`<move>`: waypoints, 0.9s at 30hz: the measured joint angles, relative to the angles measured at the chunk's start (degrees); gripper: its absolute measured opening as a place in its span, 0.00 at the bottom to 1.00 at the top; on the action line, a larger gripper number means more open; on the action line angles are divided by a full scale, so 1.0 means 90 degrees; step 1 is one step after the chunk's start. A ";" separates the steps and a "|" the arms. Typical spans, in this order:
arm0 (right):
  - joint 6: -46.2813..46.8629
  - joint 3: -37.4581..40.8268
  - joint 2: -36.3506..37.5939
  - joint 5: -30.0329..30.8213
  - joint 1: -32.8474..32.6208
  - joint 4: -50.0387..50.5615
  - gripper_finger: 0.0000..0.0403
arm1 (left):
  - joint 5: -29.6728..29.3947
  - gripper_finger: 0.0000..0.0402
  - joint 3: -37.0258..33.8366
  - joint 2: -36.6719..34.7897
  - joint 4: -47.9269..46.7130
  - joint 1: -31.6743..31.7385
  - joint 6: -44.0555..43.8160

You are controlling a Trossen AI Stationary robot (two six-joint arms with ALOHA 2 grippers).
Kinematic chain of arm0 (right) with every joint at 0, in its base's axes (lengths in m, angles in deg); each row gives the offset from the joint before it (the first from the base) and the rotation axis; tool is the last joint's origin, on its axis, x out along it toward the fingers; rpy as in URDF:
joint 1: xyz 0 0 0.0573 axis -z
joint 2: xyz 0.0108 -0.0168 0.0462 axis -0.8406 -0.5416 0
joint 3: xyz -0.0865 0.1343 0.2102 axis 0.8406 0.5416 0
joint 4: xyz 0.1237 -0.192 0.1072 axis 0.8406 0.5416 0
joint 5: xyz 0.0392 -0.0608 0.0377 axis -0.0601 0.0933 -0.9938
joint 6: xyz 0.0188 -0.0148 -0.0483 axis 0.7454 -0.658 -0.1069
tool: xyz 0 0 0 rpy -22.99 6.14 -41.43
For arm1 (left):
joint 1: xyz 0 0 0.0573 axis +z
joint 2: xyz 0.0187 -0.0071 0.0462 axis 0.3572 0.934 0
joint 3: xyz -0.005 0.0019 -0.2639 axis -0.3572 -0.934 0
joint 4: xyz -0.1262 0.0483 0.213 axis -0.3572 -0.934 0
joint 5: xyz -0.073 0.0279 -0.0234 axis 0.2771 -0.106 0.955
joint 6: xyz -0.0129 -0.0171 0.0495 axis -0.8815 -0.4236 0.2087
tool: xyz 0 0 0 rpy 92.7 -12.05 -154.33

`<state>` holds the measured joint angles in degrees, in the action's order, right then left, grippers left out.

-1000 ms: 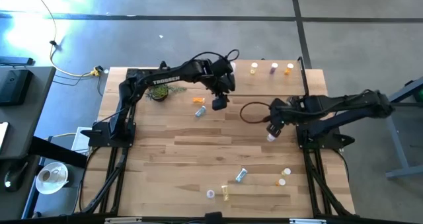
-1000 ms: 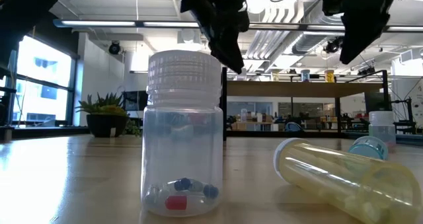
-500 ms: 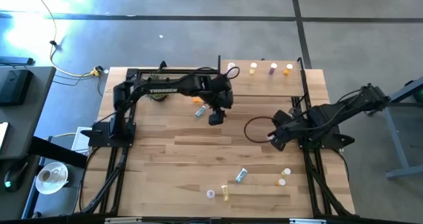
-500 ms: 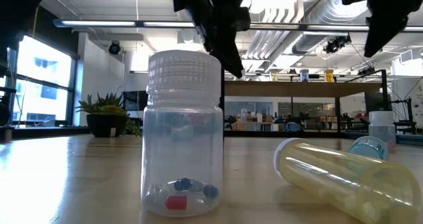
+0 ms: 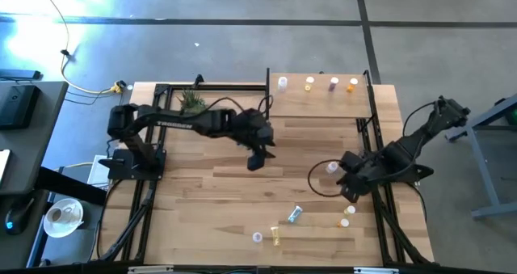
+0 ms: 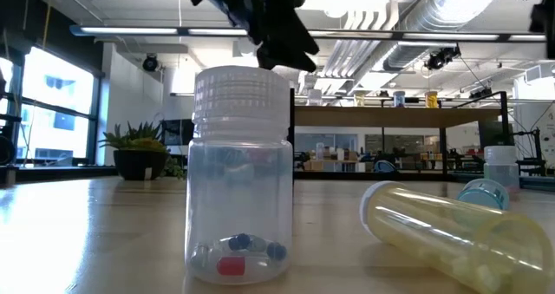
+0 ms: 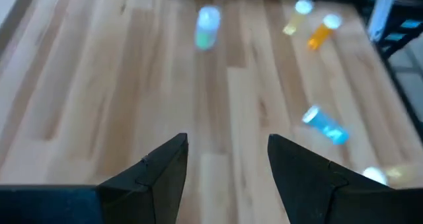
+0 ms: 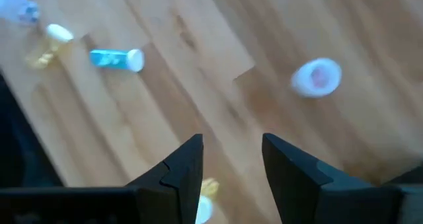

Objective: Pick and place medicine bottles onto shelf by color
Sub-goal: Put the bottom orange pill bottle aligned with the other orange pill bottle on the shelf

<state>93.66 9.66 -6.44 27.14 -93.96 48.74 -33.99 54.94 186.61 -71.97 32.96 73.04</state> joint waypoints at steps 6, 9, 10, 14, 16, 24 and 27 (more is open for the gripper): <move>0.1277 0.0000 -0.0057 -0.0064 -0.0875 -0.0278 0.36 | -0.0042 0.50 -0.0392 -0.0313 0.0677 -0.0237 -0.0418; 0.1981 0.0000 -0.0165 0.0006 -0.1273 -0.0336 0.36 | -0.0046 0.50 -0.0397 -0.0321 0.0781 -0.0322 -0.0454; 0.2160 -0.0002 -0.0228 0.0017 -0.1402 -0.0373 0.36 | -0.0048 0.50 -0.0397 -0.0321 0.0841 -0.0342 -0.0477; 0.2909 -0.0002 -0.0498 -0.0098 -0.1818 -0.0393 0.36 | -0.0054 0.50 -0.0397 -0.0323 0.0982 -0.0401 -0.0618; 0.3260 -0.0002 -0.0636 -0.0250 -0.1999 -0.0480 0.36 | -0.0055 0.50 -0.0397 -0.0323 0.1003 -0.0405 -0.0692; 0.3958 -0.0002 -0.0972 -0.0434 -0.2627 -0.1023 0.36 | -0.0074 0.50 -0.0397 -0.0323 0.1015 -0.0463 -0.0905; 0.4093 -0.0002 -0.1062 -0.0115 -0.2918 -0.1221 0.36 | -0.0326 0.50 -0.0397 -0.0323 0.1018 -0.0508 -0.0973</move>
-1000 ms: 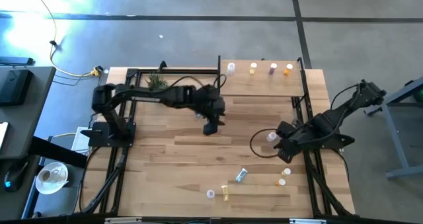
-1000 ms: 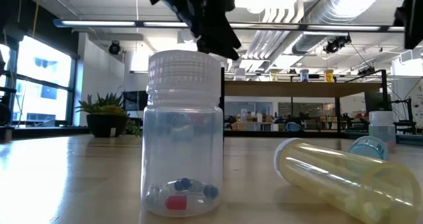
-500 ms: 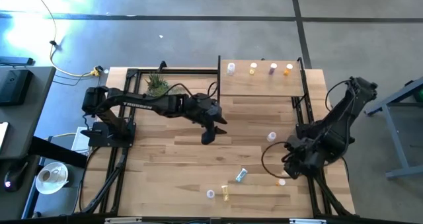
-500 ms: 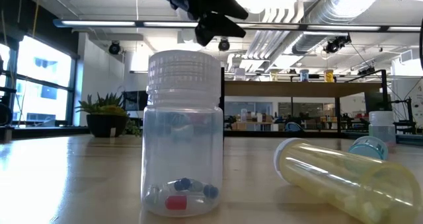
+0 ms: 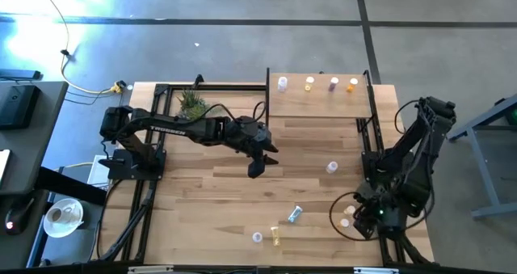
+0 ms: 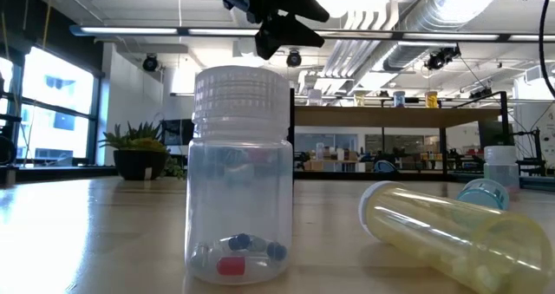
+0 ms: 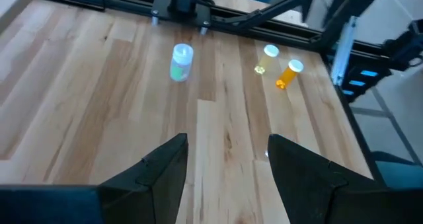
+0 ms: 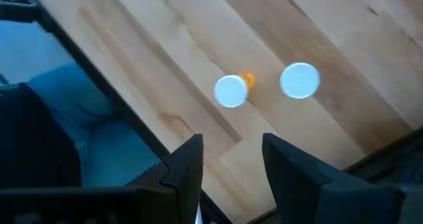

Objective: Pick and place medicine bottles onto shelf by color
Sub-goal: Put the bottom orange pill bottle aligned with the other orange pill bottle on the shelf

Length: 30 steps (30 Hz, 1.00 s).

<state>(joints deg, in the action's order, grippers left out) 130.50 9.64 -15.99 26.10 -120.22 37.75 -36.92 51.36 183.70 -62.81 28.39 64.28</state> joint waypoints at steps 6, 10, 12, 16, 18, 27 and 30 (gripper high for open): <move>0.0149 0.0000 -0.0363 0.0746 -0.0593 -0.0557 0.36 | -0.0174 0.50 0.0000 0.0000 0.0000 -0.0017 -0.0040; 0.0128 0.0000 -0.0725 0.0989 -0.0871 -0.0833 0.36 | -0.0179 0.50 0.0000 0.0000 0.0002 -0.0015 -0.0160; 0.0205 0.0000 -0.0883 0.1012 -0.0918 -0.0835 0.36 | -0.0194 0.50 0.0000 0.0000 0.0005 -0.0015 -0.0166; 0.0218 0.0000 -0.1106 0.1007 -0.0917 -0.0855 0.36 | -0.0194 0.50 0.0000 0.0000 0.0005 -0.0015 -0.0313; 0.0216 0.0000 -0.1193 0.1007 -0.0917 -0.0883 0.36 | -0.0194 0.50 0.0000 0.0002 0.0005 -0.0022 -0.0311; 0.0247 0.0000 -0.1459 0.1024 -0.0897 -0.0908 0.37 | -0.0193 0.50 0.0000 0.0002 0.0005 -0.0051 -0.0323; 0.0250 0.0000 -0.1495 0.1137 -0.0826 -0.0910 0.39 | -0.0194 0.50 0.0000 0.0002 0.0005 -0.0051 -0.0328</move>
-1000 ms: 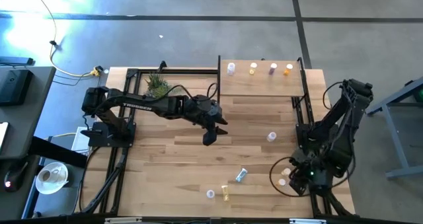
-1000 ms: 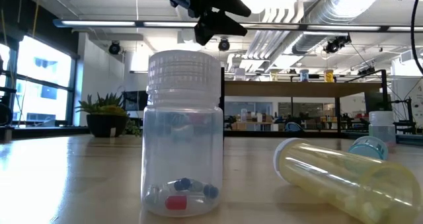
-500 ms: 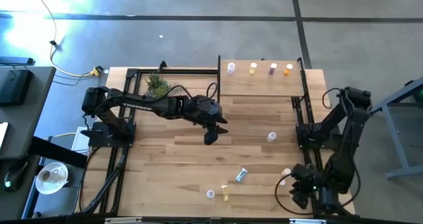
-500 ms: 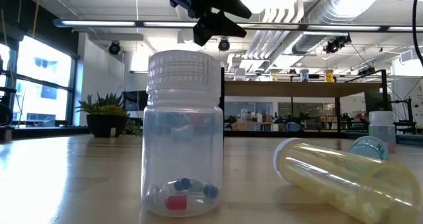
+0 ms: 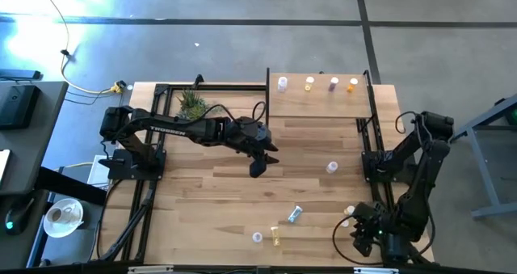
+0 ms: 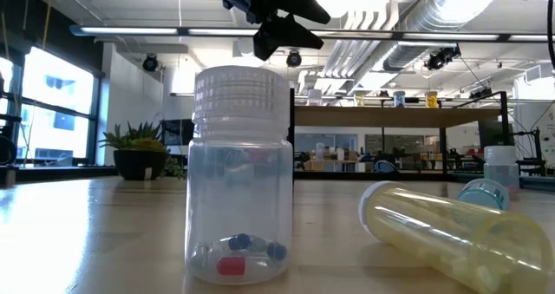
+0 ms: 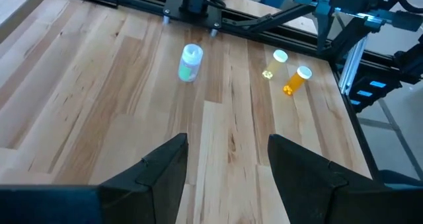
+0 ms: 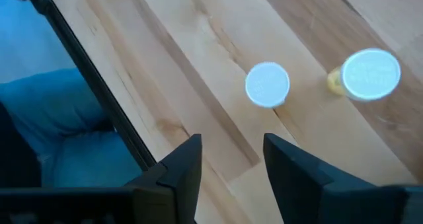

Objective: Pick and place medicine bottles onto shelf by color
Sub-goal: Put the bottom orange pill bottle aligned with the other orange pill bottle on the shelf

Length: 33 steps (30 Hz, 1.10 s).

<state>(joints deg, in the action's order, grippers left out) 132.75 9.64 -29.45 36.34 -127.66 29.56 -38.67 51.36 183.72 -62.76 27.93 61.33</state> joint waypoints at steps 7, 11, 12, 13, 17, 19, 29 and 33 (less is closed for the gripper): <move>-0.0036 -0.0002 -0.0144 0.0023 0.0192 0.0056 0.51 | 0.0002 0.50 0.0000 0.0000 -0.0002 0.0000 0.0015; -0.0049 -0.0002 -0.0201 0.0025 0.0320 0.0055 0.54 | 0.0002 0.50 0.0000 0.0002 -0.0002 0.0000 0.0015; -0.0050 -0.0002 -0.0210 0.0027 0.0344 0.0058 0.54 | 0.0002 0.50 0.0000 0.0002 -0.0002 0.0000 0.0015; -0.0050 -0.0002 -0.0221 0.0027 0.0375 0.0058 0.54 | 0.0002 0.50 0.0000 0.0002 -0.0004 0.0000 0.0015; -0.0051 -0.0002 -0.0339 0.0023 0.0468 0.0088 0.54 | 0.0027 0.50 0.0000 0.0002 -0.0005 0.0000 0.0015; -0.0049 -0.0002 -0.0408 -0.0044 0.0517 0.0106 0.54 | 0.0027 0.50 0.0000 0.0002 -0.0007 -0.0005 0.0015; -0.0075 -0.0002 -0.0591 -0.0236 0.0761 0.0147 0.54 | 0.0032 0.50 0.0000 0.0003 -0.0010 -0.0049 0.0017; -0.0168 -0.0002 -0.0624 -0.0400 0.0824 0.0151 0.54 | 0.0032 0.50 0.0000 0.0004 -0.0011 -0.0049 0.0018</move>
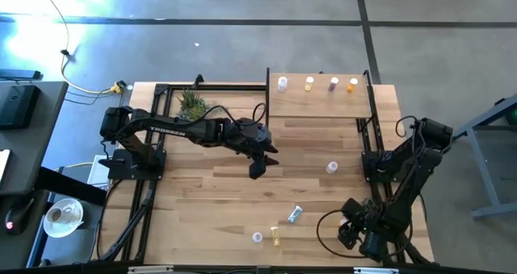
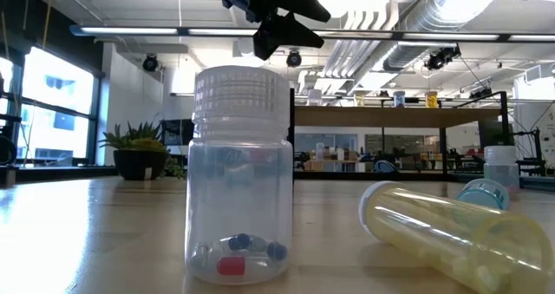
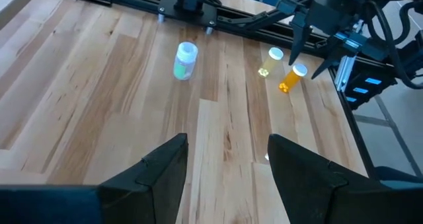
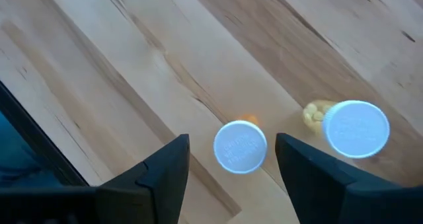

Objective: Pick and place medicine bottles onto shelf by color
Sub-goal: Put the bottom orange pill bottle aligned with the other orange pill bottle on the shelf

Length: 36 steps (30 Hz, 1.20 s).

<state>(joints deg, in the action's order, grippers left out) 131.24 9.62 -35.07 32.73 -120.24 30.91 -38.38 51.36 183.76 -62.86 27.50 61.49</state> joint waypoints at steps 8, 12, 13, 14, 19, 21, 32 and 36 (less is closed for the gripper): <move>-0.0003 0.0000 0.0000 -0.0071 0.0132 0.0074 0.54 | 0.0000 0.50 0.0000 0.0001 -0.0001 0.0000 0.0001; -0.0141 0.0000 -0.0005 -0.0122 0.0218 0.0046 0.54 | 0.0000 0.50 0.0000 0.0001 -0.0001 0.0002 0.0001; -0.0168 0.0000 -0.0005 -0.0126 0.0234 0.0035 0.54 | -0.0002 0.50 0.0000 0.0001 -0.0001 0.0002 0.0001; -0.0172 0.0000 -0.0005 -0.0128 0.0253 0.0038 0.54 | -0.0002 0.50 0.0000 0.0001 -0.0001 0.0002 0.0000; -0.0170 0.0000 -0.0083 -0.0320 0.0258 0.0036 0.54 | 0.0000 0.50 0.0000 0.0001 -0.0028 0.0002 0.0001; -0.0171 0.0000 -0.0207 -0.0592 0.0258 0.0032 0.54 | -0.0002 0.50 0.0000 0.0001 -0.0042 0.0002 0.0001; -0.0170 0.0000 -0.0350 -0.0492 0.0258 -0.0107 0.54 | -0.0002 0.50 0.0000 0.0001 -0.0047 0.0003 0.0001; -0.0170 0.0000 -0.0347 -0.0492 0.0258 -0.0027 0.54 | -0.0002 0.50 0.0000 0.0001 -0.0047 0.0003 0.0001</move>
<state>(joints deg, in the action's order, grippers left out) 129.71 9.62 -38.20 28.30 -117.91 30.67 -38.40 51.36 183.77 -63.29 27.52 61.51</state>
